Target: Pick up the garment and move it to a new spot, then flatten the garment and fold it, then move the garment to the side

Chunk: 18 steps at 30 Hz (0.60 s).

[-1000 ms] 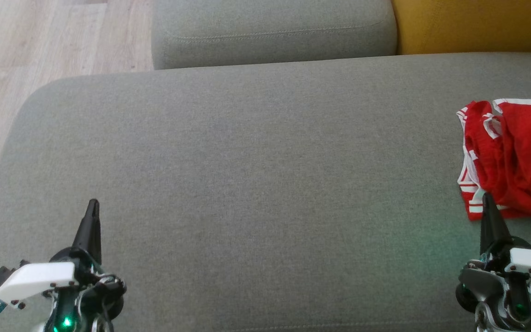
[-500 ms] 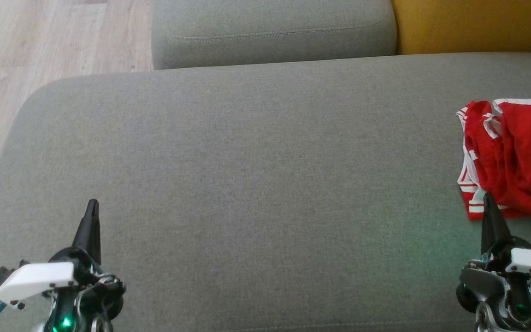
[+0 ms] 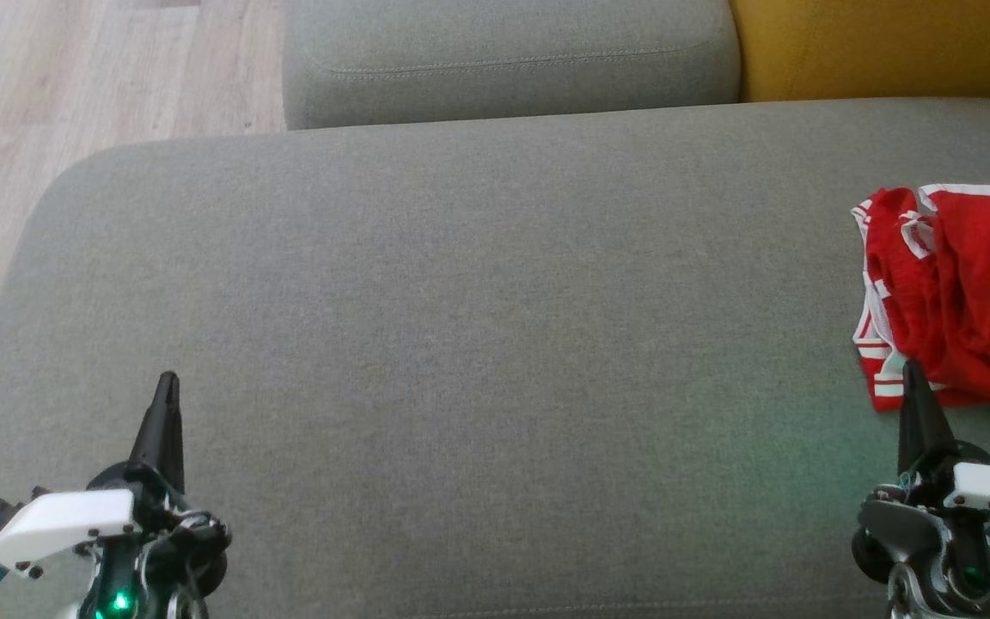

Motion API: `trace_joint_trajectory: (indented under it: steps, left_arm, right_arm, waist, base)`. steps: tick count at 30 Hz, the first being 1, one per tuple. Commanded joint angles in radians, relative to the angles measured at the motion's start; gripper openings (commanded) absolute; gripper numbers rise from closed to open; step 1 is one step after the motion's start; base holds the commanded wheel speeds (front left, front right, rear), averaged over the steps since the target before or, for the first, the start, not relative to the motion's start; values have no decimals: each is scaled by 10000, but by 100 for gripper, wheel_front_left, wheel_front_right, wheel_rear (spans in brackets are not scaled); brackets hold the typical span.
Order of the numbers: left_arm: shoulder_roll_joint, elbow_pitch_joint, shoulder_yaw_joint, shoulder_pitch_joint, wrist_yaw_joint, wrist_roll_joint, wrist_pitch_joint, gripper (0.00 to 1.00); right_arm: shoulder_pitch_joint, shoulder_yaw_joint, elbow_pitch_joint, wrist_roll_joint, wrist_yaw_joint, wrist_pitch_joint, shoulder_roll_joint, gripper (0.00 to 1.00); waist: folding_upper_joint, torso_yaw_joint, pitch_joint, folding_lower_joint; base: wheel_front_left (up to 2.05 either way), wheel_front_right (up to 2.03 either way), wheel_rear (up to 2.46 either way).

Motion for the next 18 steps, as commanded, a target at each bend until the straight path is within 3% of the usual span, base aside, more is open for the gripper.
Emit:
trace_joint_trajectory:
  steps: [1,18]
  left_arm:
    - [64,-268,327,-548,-73,78,67,0]
    - [43,-267,357,-550,-73,103,91,0]
  right_arm:
    - [-509,160,-312,-40,-9,96,-105,0]
    - [-512,125,-310,-70,-9,124,-80,0]
  waist:
    - [0,0,0,0]
    - [0,0,0,0]
  base:
    - [0,0,0]
    - [0,0,0]
